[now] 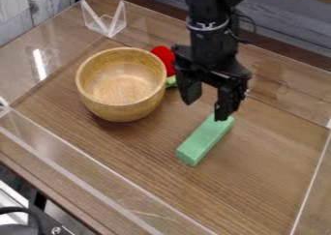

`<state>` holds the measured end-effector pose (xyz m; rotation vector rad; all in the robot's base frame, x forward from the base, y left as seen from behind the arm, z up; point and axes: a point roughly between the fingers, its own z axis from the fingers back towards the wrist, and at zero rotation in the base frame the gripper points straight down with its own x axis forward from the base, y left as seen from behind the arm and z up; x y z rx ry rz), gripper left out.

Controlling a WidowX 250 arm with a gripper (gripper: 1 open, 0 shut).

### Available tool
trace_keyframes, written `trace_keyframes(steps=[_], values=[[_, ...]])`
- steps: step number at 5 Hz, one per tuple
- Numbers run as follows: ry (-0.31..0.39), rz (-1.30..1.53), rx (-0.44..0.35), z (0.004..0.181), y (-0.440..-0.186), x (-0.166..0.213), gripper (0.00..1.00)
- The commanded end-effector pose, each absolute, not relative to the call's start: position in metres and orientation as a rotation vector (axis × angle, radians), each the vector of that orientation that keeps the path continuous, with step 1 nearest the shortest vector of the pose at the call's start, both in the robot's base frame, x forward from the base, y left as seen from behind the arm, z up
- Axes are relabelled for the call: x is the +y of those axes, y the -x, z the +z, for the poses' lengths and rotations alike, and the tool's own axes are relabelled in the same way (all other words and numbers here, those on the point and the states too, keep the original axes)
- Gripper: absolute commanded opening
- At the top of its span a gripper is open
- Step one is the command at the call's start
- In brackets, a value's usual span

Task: Remove the green block from the brown bowl and put it on the table

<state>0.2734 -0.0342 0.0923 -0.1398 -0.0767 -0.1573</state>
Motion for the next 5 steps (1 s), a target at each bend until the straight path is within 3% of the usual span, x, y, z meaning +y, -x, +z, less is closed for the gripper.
trace_keyframes(steps=[1, 3, 4, 5], values=[[0.133, -0.141, -0.166, 0.124, -0.281, -0.024, 1.0], [0.075, 0.016, -0.229, 0.161, -0.297, 0.033, 1.0], [0.054, 0.112, -0.247, 0.169, -0.305, 0.077, 0.0], [0.034, 0.152, -0.258, 0.175, -0.302, 0.111, 1.0]])
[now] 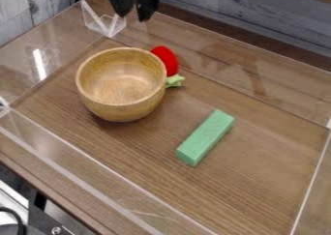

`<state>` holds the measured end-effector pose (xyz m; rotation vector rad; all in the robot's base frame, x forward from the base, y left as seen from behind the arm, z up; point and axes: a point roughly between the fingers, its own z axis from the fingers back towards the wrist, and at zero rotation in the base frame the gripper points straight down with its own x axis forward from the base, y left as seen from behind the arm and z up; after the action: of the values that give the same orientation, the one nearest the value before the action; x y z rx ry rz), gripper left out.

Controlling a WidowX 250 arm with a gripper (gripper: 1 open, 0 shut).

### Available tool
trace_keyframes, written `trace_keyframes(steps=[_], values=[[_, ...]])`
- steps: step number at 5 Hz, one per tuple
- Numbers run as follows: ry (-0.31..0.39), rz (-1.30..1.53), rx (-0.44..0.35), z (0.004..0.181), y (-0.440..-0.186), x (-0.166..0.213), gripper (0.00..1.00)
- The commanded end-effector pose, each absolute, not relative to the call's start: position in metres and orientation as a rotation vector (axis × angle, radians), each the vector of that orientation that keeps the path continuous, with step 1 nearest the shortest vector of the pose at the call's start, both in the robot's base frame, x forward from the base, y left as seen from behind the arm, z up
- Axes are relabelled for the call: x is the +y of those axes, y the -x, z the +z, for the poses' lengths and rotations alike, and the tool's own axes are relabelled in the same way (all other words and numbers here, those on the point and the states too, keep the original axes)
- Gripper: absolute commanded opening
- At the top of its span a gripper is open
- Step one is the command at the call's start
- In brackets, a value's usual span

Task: Remove the green block from the brown bowl and put it on the table

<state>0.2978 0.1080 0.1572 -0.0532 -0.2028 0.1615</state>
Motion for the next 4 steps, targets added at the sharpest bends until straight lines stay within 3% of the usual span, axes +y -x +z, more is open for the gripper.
trace_keyframes(steps=[1, 3, 4], values=[[0.043, 0.142, -0.235, 0.163, -0.302, 0.11, 1.0], [0.089, 0.054, -0.205, 0.148, -0.303, 0.063, 1.0], [0.077, 0.107, -0.233, 0.145, -0.313, 0.089, 1.0]])
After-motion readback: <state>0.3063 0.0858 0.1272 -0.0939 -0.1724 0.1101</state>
